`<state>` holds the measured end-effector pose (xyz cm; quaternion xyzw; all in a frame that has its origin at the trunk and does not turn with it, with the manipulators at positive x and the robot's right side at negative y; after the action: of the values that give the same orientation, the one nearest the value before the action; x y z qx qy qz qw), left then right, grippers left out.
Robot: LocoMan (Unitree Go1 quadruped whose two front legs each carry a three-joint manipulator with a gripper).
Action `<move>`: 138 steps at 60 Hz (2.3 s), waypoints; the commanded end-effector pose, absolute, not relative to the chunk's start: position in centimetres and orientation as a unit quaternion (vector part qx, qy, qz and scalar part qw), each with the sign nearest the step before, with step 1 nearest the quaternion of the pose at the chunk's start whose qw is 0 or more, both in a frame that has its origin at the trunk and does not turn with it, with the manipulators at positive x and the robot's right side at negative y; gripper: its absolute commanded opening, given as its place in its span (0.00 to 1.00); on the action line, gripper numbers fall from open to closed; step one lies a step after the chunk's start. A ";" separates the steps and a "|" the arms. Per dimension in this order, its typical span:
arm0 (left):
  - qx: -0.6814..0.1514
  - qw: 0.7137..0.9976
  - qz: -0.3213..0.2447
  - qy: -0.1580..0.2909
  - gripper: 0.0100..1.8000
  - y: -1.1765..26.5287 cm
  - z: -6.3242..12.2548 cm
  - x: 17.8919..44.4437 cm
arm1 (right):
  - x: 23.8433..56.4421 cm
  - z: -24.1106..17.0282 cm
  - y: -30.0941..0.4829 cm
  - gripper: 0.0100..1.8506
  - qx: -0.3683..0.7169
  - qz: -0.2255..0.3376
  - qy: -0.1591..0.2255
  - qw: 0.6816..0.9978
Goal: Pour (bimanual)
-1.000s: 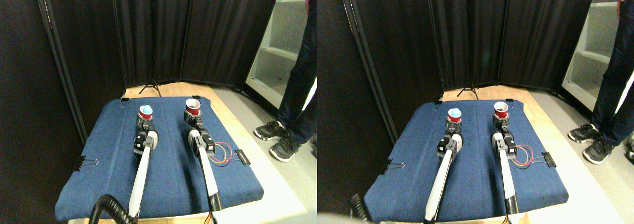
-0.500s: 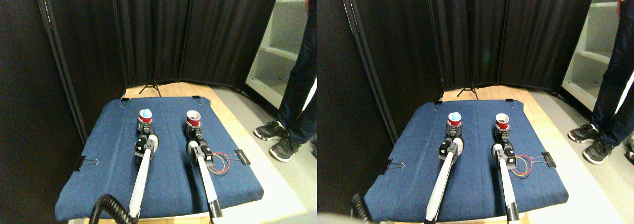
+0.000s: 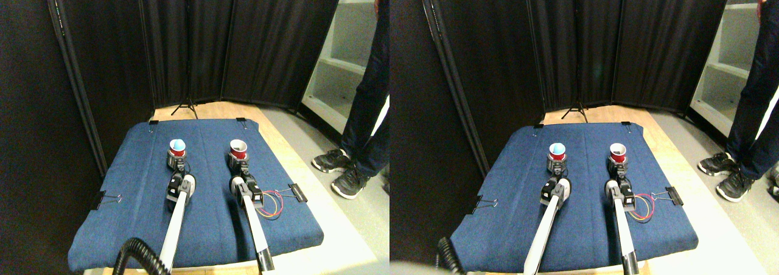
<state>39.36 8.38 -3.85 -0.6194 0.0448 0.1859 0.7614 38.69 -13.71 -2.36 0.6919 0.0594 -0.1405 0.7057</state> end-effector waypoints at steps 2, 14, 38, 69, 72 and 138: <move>-0.605 0.769 0.197 0.060 0.18 8.2 -4.8 39.1 | 39.0 -2.0 -13.7 0.17 0.697 -0.120 0.056 0.705; -0.616 0.760 0.181 0.100 0.67 8.5 -4.5 38.6 | 39.2 -2.1 -14.1 0.62 0.708 -0.096 0.101 0.693; -0.588 0.787 0.146 0.119 0.84 8.4 -3.1 38.0 | 38.9 -1.6 -14.0 0.82 0.715 -0.079 0.112 0.685; -0.541 0.833 0.048 0.104 0.79 9.3 0.7 34.4 | 34.7 2.0 -14.0 0.66 0.673 -0.028 0.034 0.738; -0.513 0.852 0.049 0.085 0.71 9.3 1.0 34.3 | 34.5 2.3 -13.9 0.62 0.670 -0.027 0.027 0.741; 0.085 0.914 -0.352 -0.185 0.59 5.2 4.2 29.8 | 29.8 6.6 -12.0 0.20 0.290 0.100 -0.106 0.946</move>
<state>29.56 5.11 4.03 0.0789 -0.1680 -0.3577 0.9152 29.83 -12.10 5.66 0.2863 -0.0805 0.0872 0.9508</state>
